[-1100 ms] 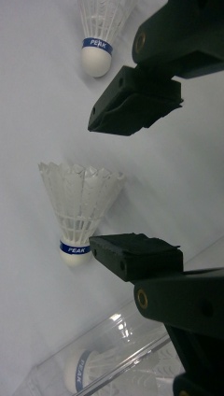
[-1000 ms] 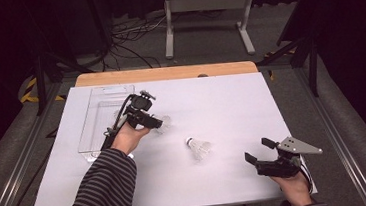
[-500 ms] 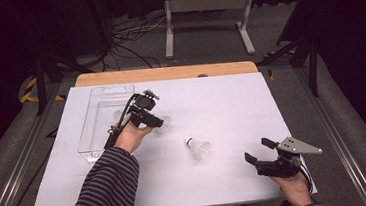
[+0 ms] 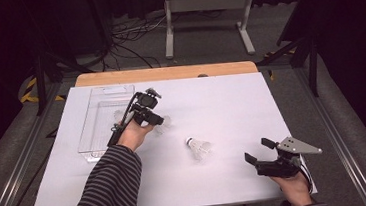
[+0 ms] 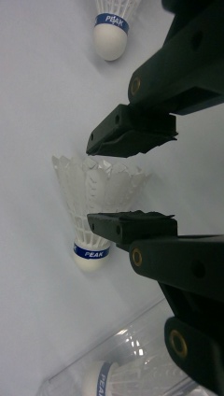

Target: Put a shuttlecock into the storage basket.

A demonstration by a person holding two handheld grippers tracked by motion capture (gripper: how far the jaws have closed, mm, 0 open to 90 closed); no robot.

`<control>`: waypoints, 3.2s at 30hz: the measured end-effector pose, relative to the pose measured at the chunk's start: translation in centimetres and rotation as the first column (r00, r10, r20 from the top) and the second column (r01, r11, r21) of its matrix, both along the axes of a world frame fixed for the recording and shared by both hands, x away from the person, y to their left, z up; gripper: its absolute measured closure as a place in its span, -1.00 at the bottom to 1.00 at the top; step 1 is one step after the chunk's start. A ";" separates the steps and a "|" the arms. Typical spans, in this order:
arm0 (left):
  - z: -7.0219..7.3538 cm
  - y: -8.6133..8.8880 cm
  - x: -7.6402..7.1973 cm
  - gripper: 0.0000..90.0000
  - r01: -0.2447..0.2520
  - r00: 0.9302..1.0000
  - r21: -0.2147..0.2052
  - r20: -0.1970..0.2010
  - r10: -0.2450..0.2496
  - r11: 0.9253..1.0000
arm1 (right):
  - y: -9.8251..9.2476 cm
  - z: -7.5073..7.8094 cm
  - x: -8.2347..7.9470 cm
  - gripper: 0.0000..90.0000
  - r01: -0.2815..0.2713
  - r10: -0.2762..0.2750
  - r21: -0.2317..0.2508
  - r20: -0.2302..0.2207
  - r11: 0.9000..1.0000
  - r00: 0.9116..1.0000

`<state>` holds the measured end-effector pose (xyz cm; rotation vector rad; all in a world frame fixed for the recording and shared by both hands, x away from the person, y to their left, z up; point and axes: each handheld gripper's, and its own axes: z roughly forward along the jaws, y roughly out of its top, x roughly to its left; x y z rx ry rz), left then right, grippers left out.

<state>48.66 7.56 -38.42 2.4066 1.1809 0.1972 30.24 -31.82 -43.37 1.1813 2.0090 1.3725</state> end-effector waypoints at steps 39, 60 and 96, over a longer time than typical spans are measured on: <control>-0.2 0.3 0.2 0.99 0.014 1.000 0.019 -0.013 -0.014 1.000 | 0.0 0.0 0.0 -0.72 -0.001 0.001 -0.005 -0.003 1.000 1.000; 1.1 1.7 -0.4 1.00 -0.002 1.000 -0.031 0.008 0.003 1.000 | 0.1 -0.1 0.0 -0.72 0.000 0.000 -0.012 -0.001 1.000 1.000; 3.7 4.1 -2.9 1.00 0.036 0.998 -0.138 0.047 -0.030 0.990 | 0.1 -0.2 0.0 -0.74 -0.002 0.002 -0.015 0.007 1.000 1.000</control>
